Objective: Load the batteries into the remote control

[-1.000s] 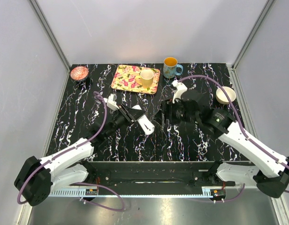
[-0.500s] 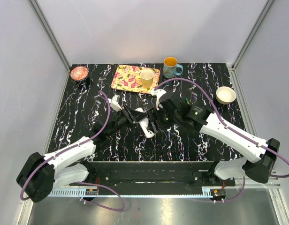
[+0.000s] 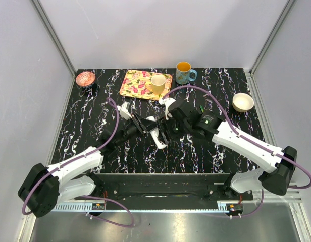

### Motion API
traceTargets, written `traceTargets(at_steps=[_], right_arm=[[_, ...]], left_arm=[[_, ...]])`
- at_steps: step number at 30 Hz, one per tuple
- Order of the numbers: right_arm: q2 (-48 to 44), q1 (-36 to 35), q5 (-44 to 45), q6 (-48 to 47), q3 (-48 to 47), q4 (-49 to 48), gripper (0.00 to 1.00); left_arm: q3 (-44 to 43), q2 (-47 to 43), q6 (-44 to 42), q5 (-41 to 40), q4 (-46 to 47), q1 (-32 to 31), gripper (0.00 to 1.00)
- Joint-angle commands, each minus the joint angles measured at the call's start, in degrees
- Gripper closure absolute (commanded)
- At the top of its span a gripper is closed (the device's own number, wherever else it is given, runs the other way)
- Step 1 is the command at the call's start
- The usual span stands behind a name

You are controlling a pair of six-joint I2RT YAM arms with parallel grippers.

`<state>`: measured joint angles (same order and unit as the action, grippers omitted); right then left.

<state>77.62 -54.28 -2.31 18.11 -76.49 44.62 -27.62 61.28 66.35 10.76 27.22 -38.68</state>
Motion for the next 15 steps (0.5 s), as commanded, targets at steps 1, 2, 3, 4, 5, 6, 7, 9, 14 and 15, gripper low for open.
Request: traceTargets(at_steps=[1, 2, 3, 4, 5, 6, 7, 9, 14, 15], right_arm=[[0.25, -0.56, -0.33, -1.23, 0.55, -2.26, 0.38], [0.25, -0.56, -0.33, -1.32, 0.64, -2.34, 0.38], [0.33, -0.56, -0.33, -1.23, 0.73, -2.52, 0.38], [0.33, -0.65, -0.42, -1.23, 0.73, -2.52, 0.4], [0.33, -0.56, -0.51, -1.32, 0.99, -2.7, 0.41], [0.25, -0.65, -0.68, -1.32, 1.08, -3.05, 0.42], [0.25, -0.56, -0.86, -1.23, 1.17, -3.14, 0.43], [0.6, -0.56, -1.21, -1.32, 1.17, -3.22, 0.47], [0.68, -0.56, -1.82, -0.97, 1.87, -3.75, 0.53], [0.69, -0.65, -2.0, -0.97, 1.96, -3.93, 0.54]], left_arm=[[-2.62, 0.34, 0.98, 1.98, 5.38, 0.27, 1.0], [-2.62, 0.25, 1.06, 1.98, 5.3, 0.27, 1.0], [-2.53, 0.25, 1.07, 2.07, 5.38, 0.27, 1.0], [-2.62, 0.16, 0.98, 2.07, 5.38, 0.27, 1.0], [-2.62, -0.01, 0.98, 2.07, 5.38, 0.27, 1.0], [-2.44, -0.02, 1.06, 1.98, 5.3, 0.27, 1.0], [-2.44, -0.02, 1.07, 1.98, 5.3, 0.18, 1.0], [-2.44, -0.1, 1.06, 1.98, 5.3, 0.27, 1.0], [-2.18, -0.19, 1.15, 1.98, 5.47, 0.27, 1.0], [-2.27, -0.28, 1.07, 1.89, 5.47, 0.27, 1.0]])
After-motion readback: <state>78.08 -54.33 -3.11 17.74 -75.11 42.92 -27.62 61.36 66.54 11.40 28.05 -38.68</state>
